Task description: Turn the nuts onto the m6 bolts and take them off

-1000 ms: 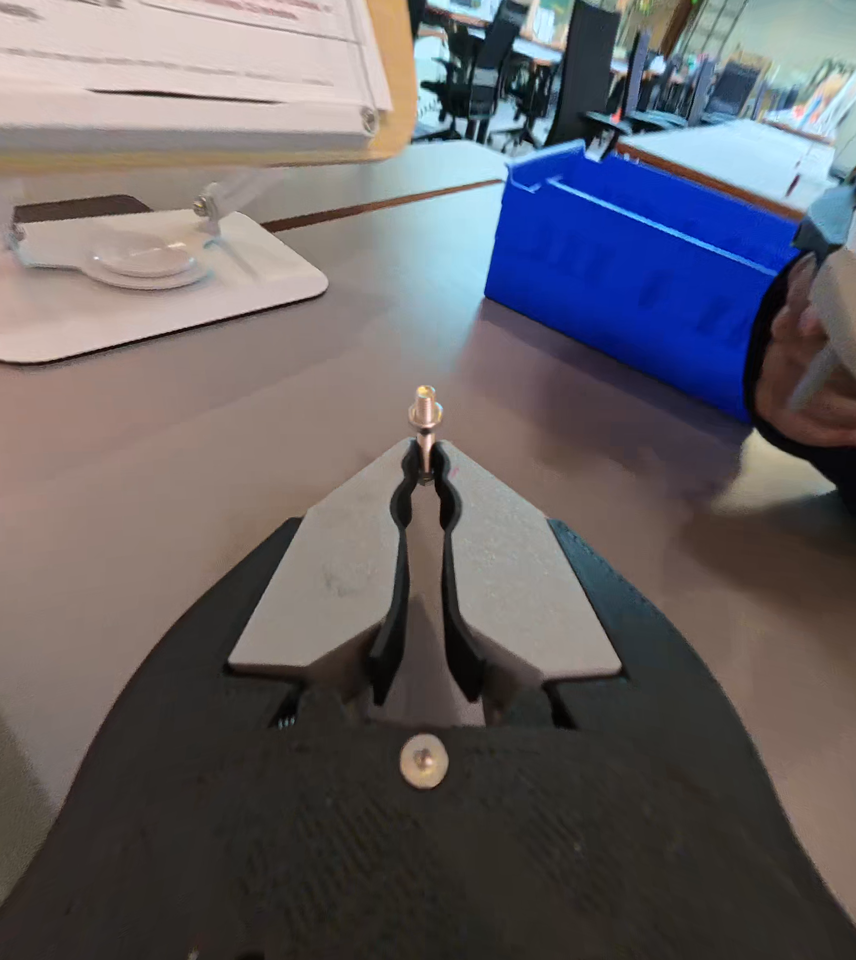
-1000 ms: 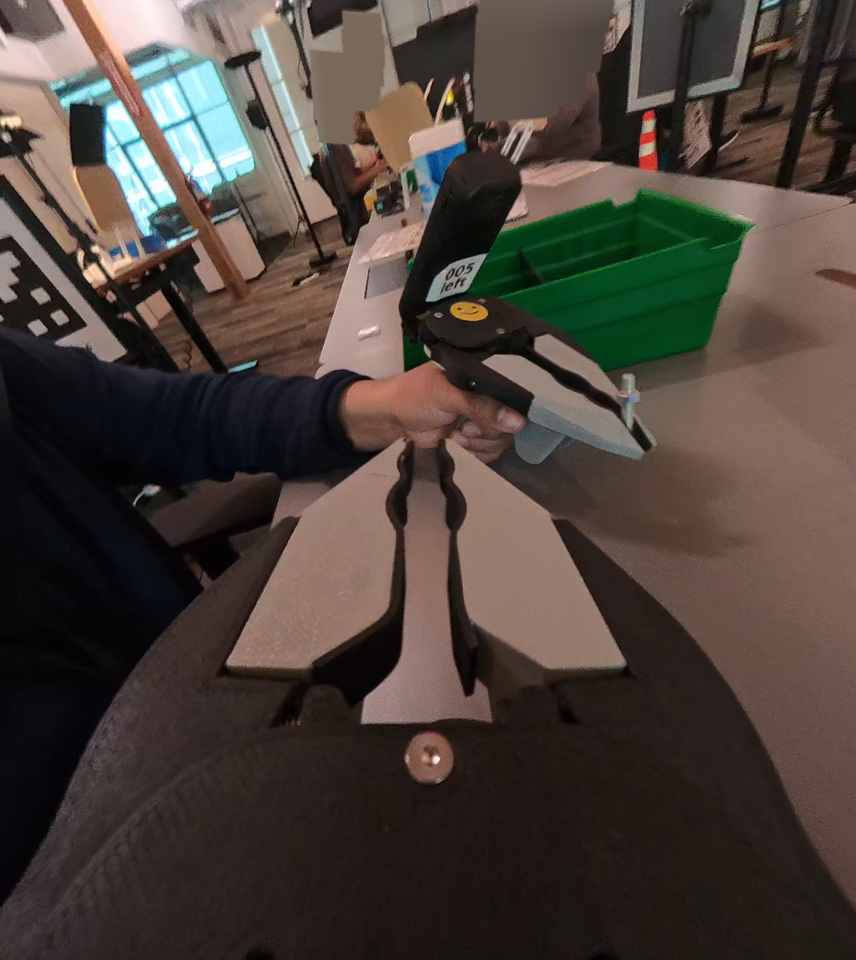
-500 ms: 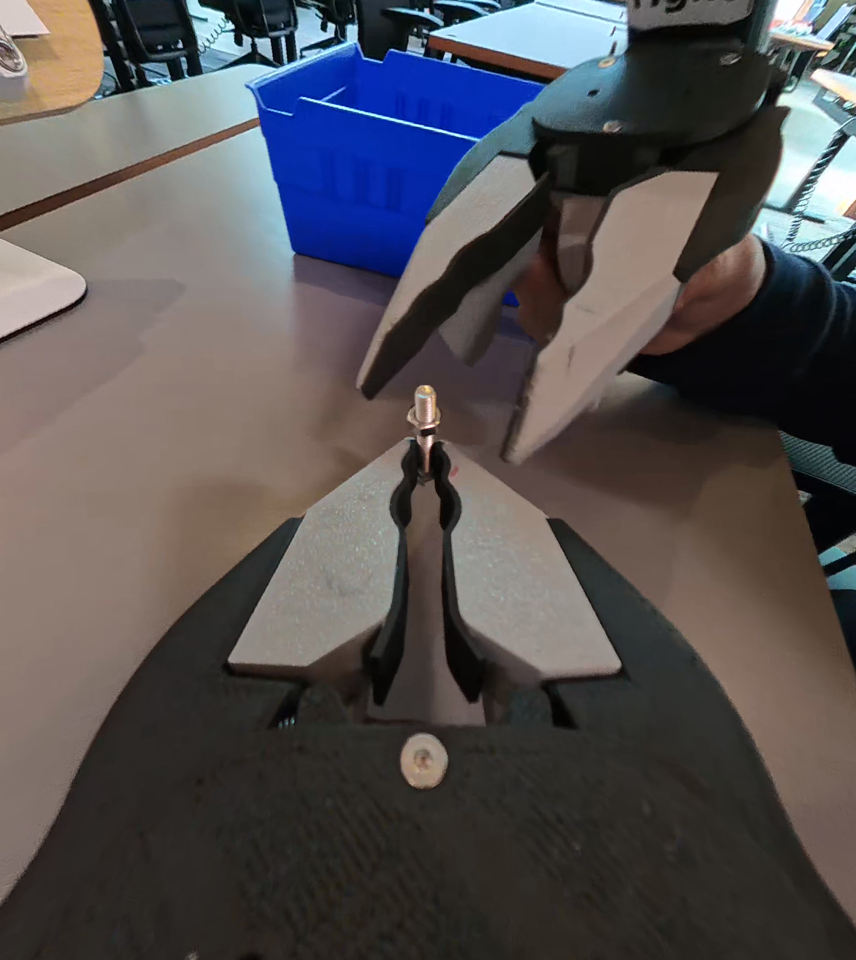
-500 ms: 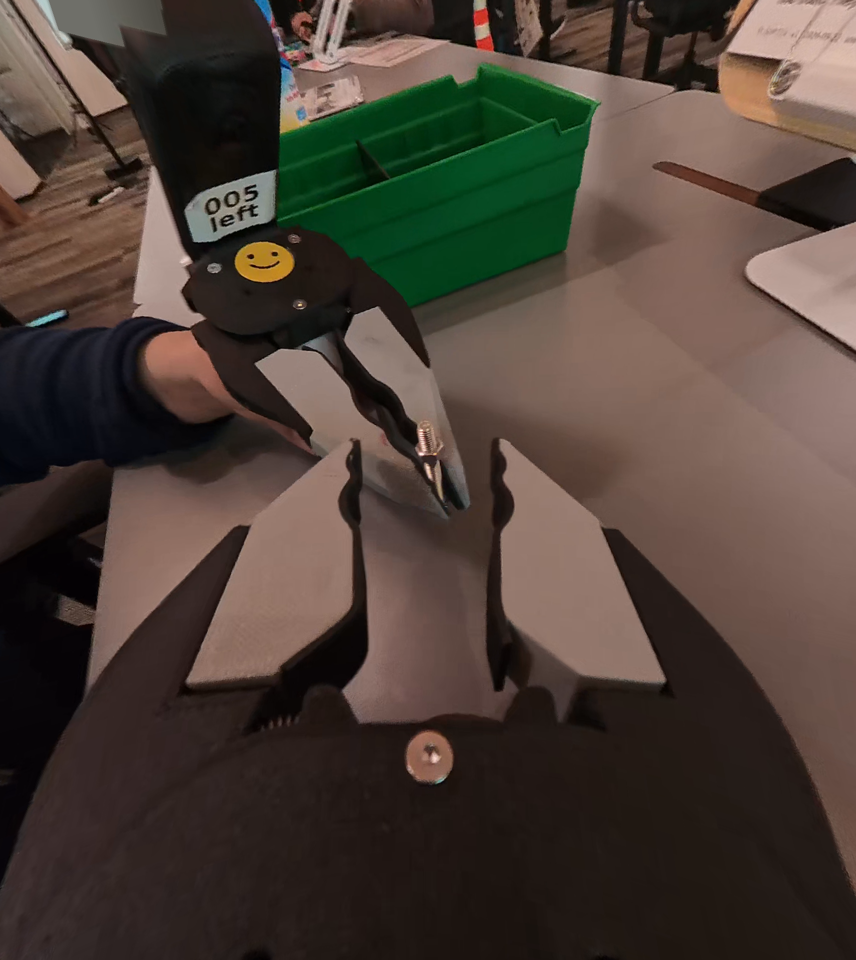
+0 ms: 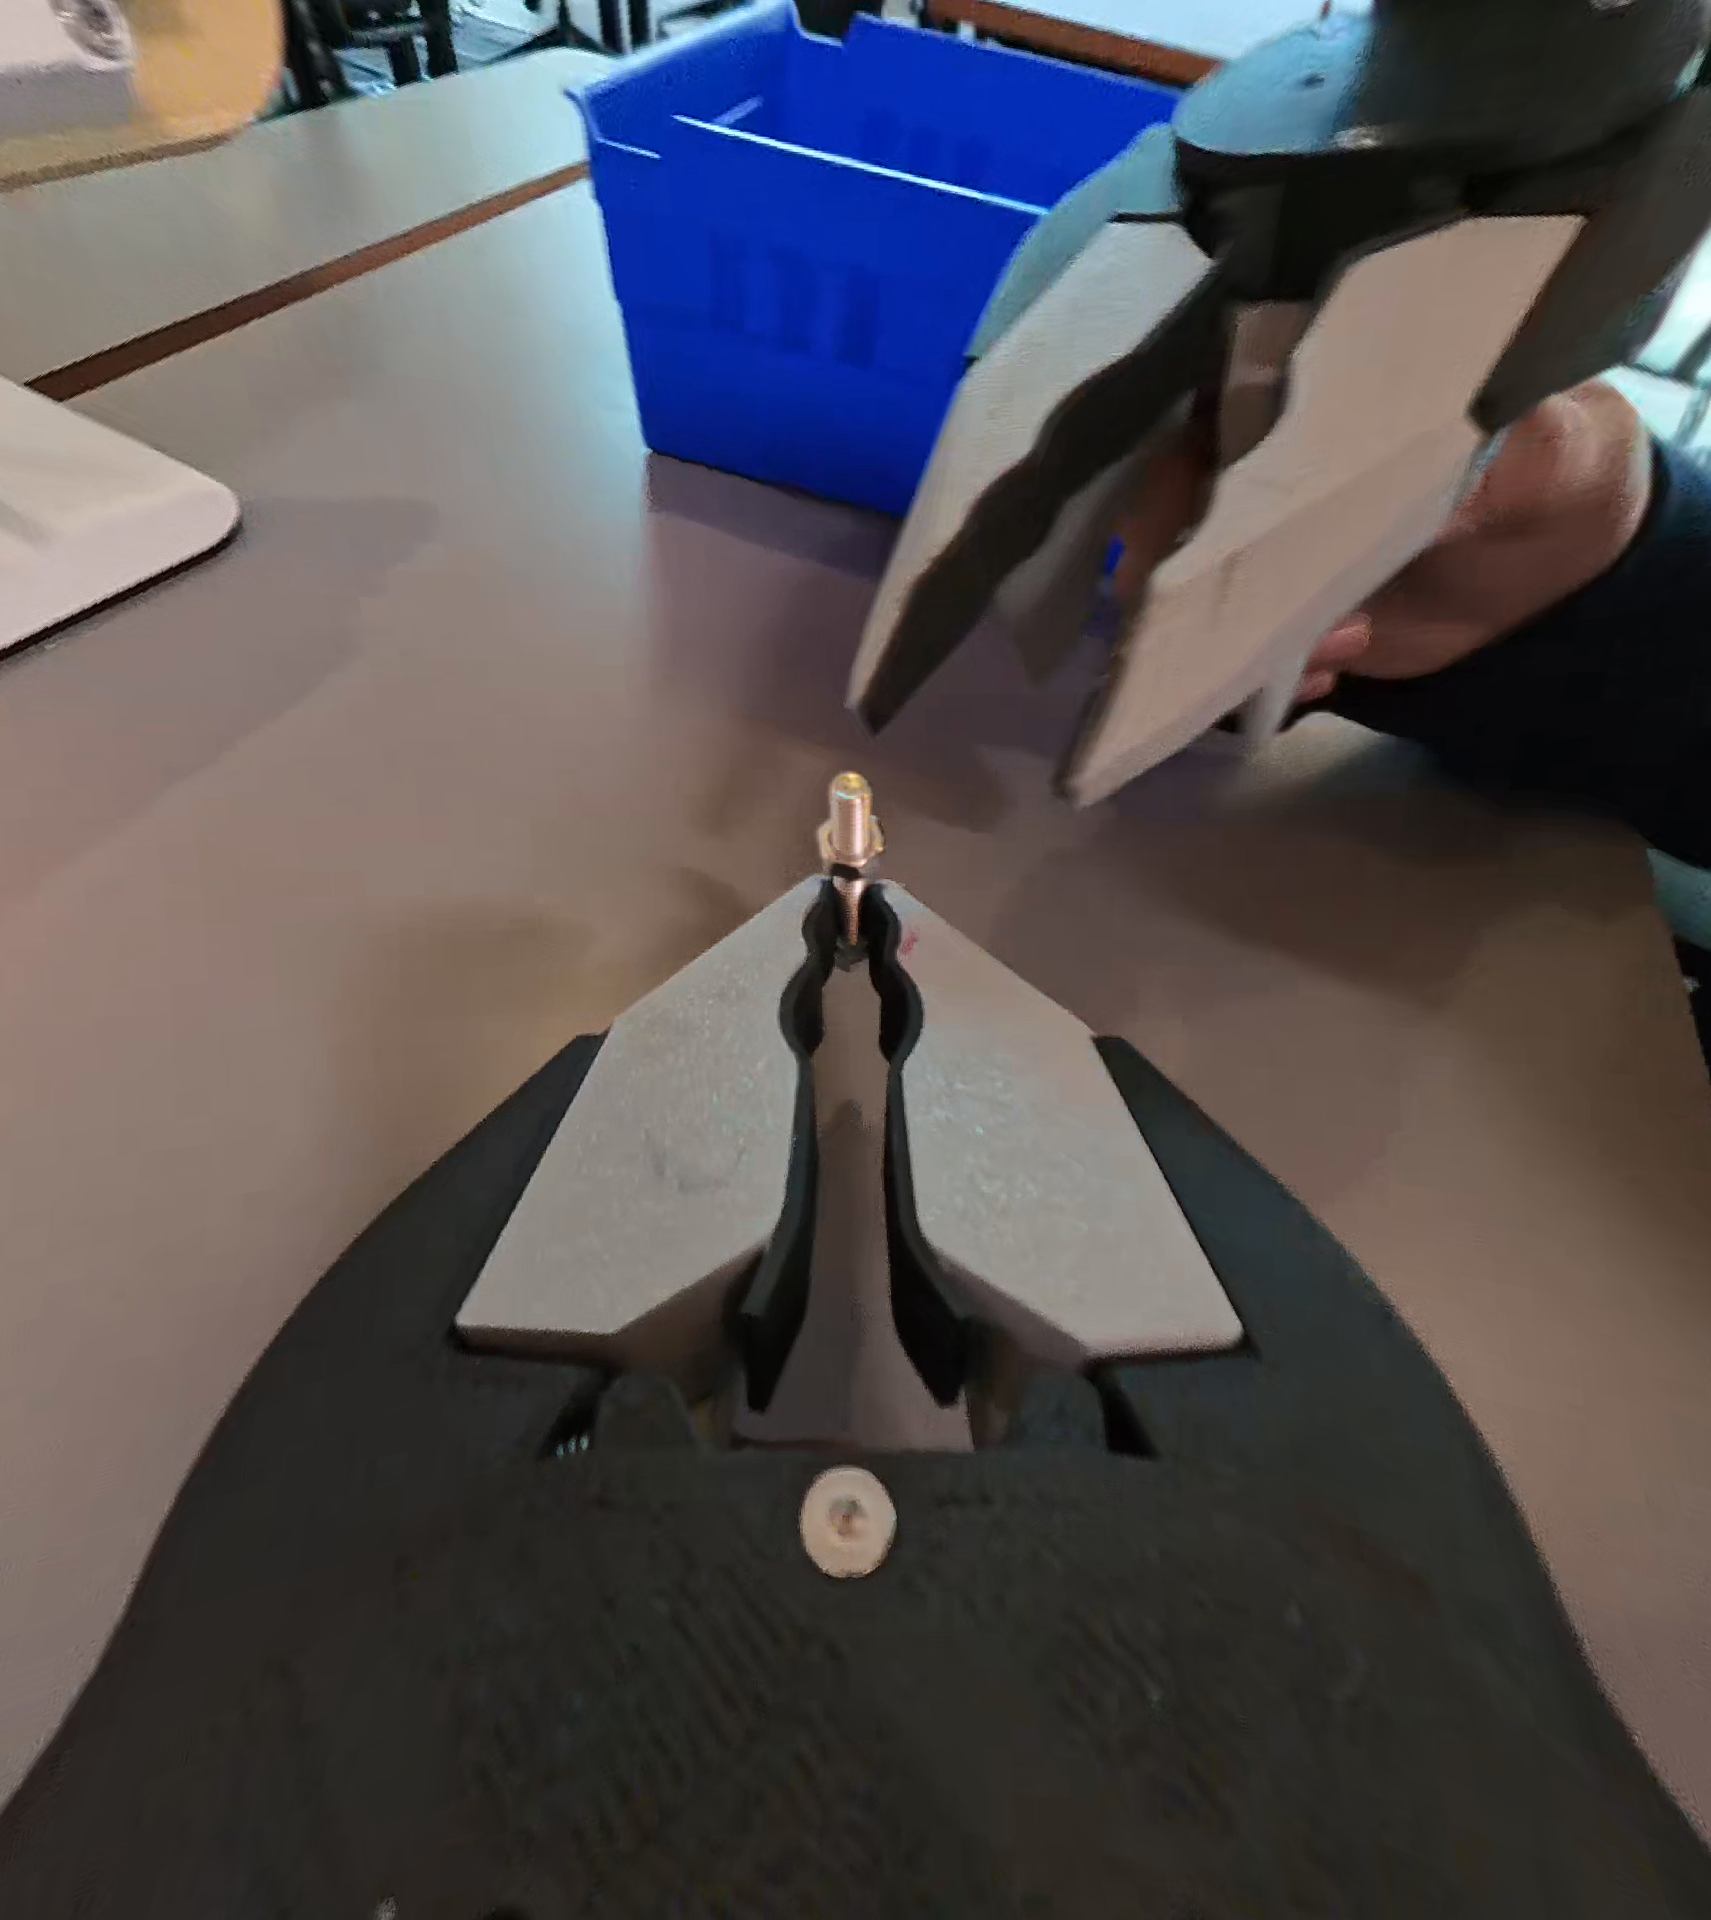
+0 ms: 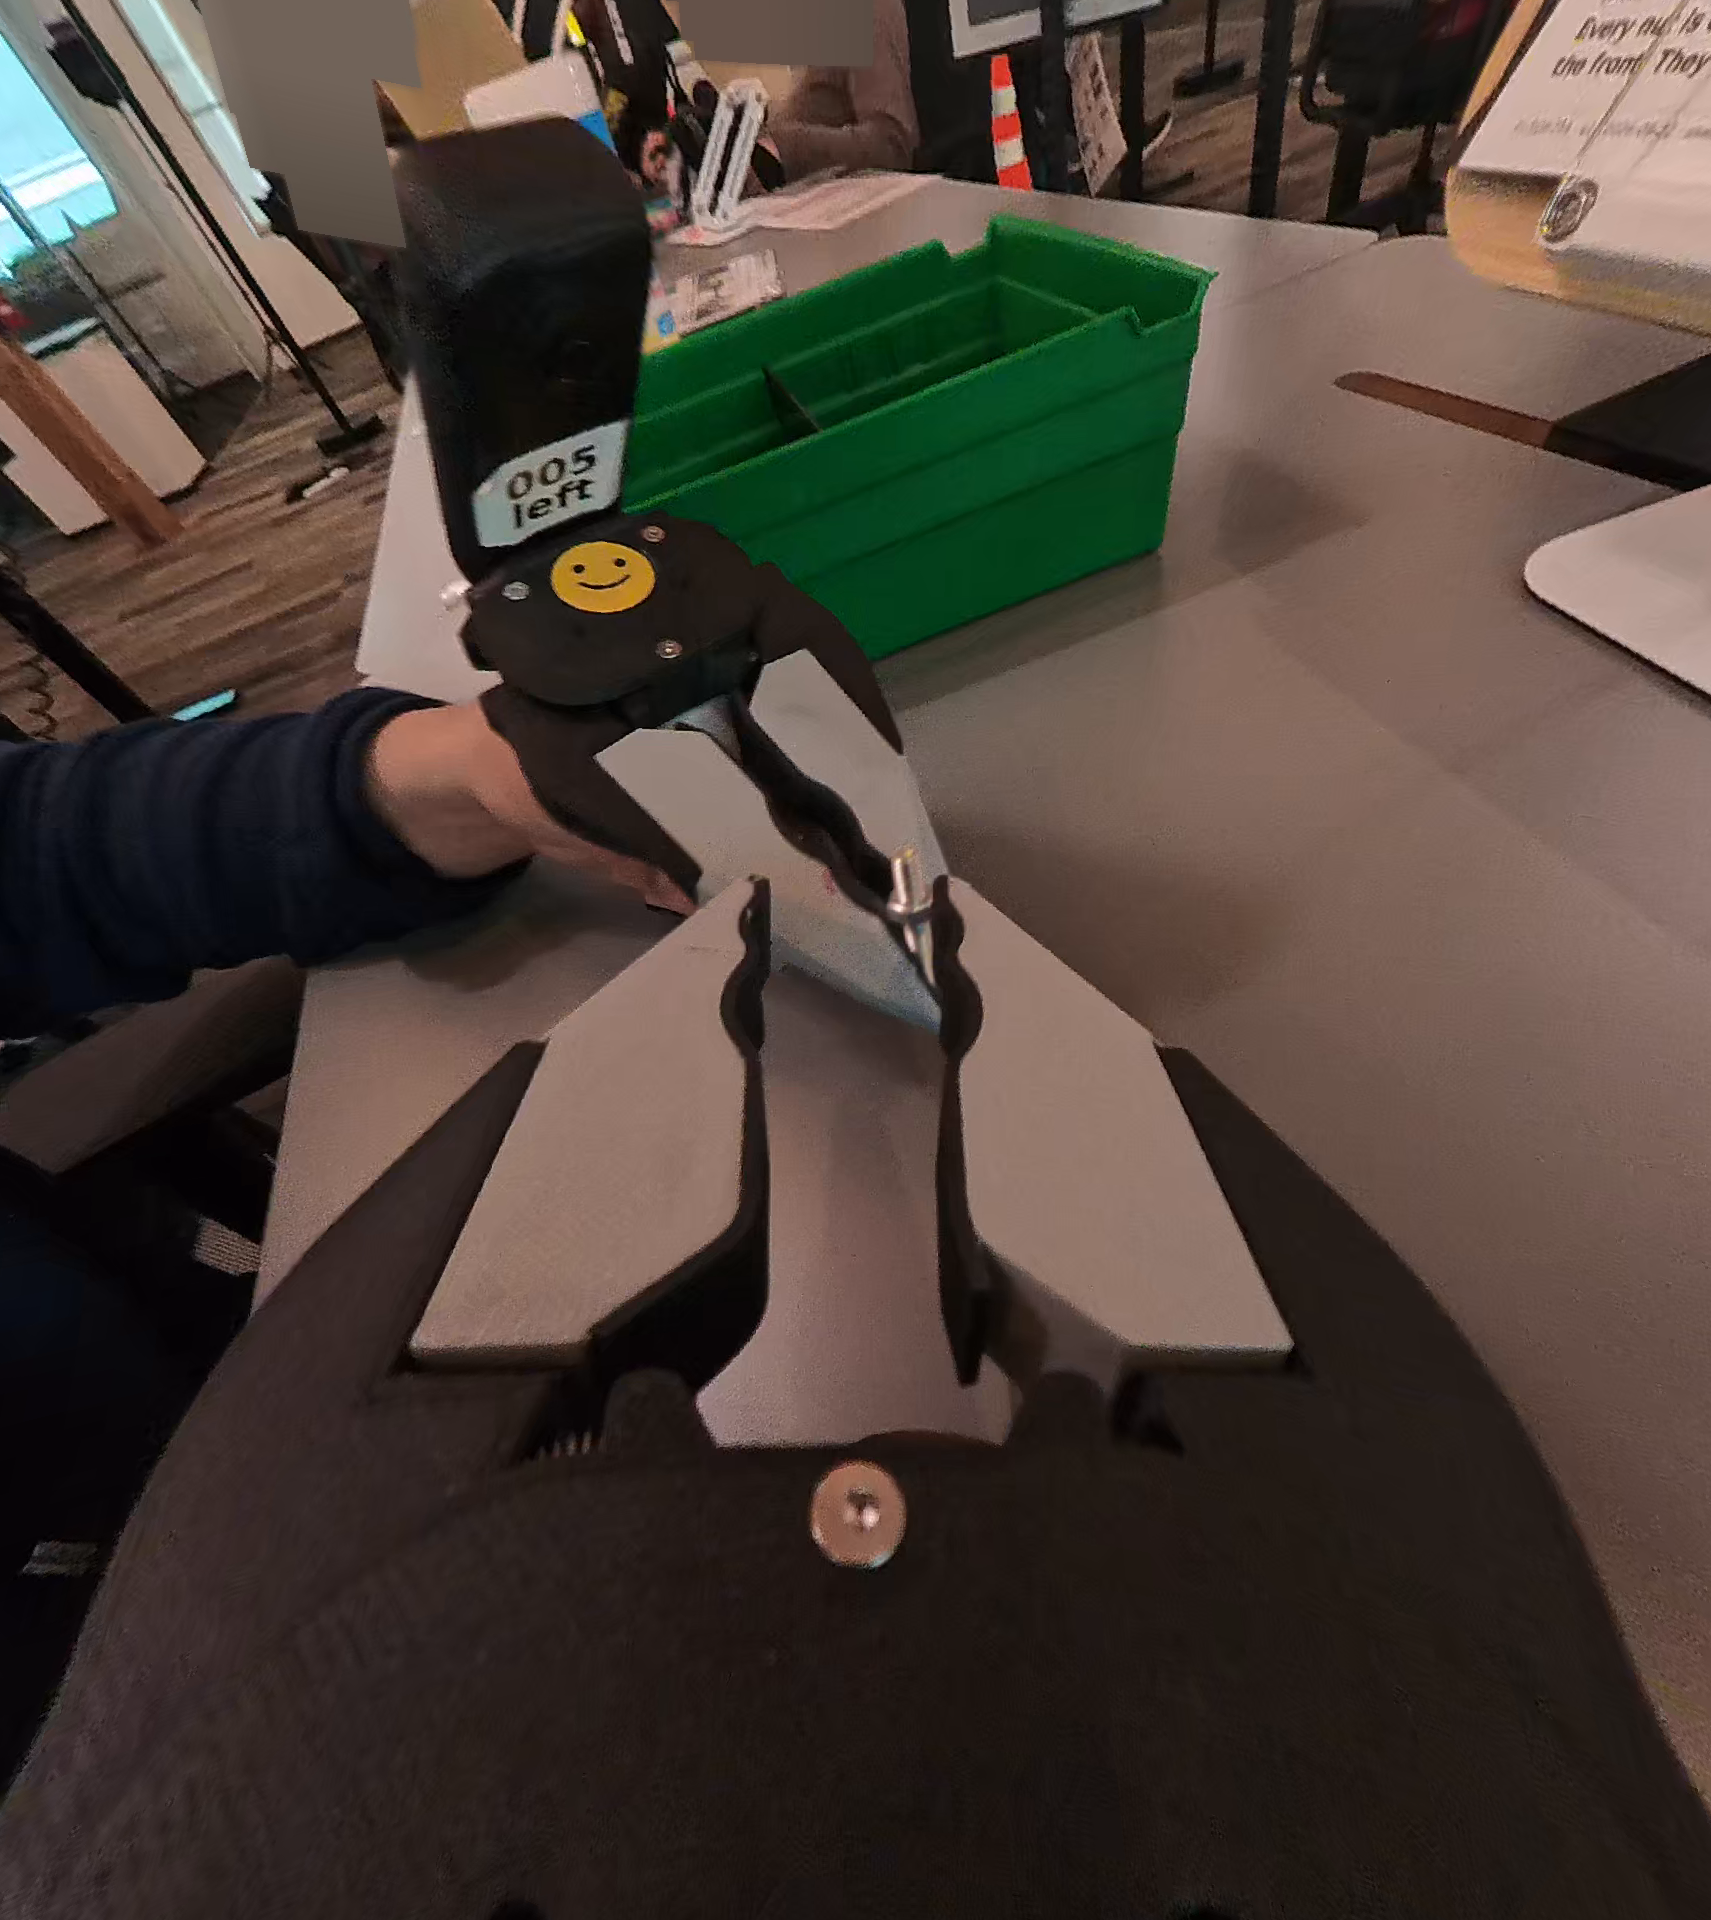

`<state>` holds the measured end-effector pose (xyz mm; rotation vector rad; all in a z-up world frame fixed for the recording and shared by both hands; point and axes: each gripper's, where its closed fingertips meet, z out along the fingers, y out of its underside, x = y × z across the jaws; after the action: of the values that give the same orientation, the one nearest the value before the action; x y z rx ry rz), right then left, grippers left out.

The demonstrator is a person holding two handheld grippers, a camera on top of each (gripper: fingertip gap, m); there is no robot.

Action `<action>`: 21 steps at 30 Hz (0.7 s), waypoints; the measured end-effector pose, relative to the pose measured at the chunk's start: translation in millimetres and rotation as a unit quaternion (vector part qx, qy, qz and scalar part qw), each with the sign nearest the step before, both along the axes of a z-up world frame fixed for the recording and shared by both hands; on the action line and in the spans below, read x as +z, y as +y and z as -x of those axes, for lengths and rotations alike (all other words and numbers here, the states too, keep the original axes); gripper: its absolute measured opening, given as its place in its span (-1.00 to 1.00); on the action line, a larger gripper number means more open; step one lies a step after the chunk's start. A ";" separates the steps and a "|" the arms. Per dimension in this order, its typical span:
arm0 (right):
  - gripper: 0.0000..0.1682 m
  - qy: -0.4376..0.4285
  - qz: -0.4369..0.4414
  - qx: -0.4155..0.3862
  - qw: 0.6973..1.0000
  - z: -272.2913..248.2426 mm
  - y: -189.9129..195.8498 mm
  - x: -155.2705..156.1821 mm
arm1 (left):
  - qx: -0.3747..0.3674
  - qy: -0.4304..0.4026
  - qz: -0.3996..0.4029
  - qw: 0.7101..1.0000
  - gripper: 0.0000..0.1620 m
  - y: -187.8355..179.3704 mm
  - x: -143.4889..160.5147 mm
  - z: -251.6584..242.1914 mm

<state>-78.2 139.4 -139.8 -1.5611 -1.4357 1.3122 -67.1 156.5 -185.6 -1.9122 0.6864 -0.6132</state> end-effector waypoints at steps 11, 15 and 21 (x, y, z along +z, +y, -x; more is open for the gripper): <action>-0.98 -0.088 -0.088 -0.098 0.987 -0.8 32.9 -32.8 | 0.042 -0.021 -0.008 0.999 -0.73 7.5 5.9 0.2; -0.98 -0.080 -0.087 -0.114 0.986 -5.2 38.8 -24.9 | 0.056 -0.024 0.001 0.998 -0.60 11.4 4.2 6.7; -0.98 -0.004 -0.145 -0.204 0.968 -62.5 57.1 63.5 | 0.048 -0.005 0.007 0.999 -0.61 9.2 -1.1 4.0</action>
<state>-15.7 196.5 -76.2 -1.5557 -1.1655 0.8153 -71.1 165.7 -186.7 -1.9420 0.5825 -0.5681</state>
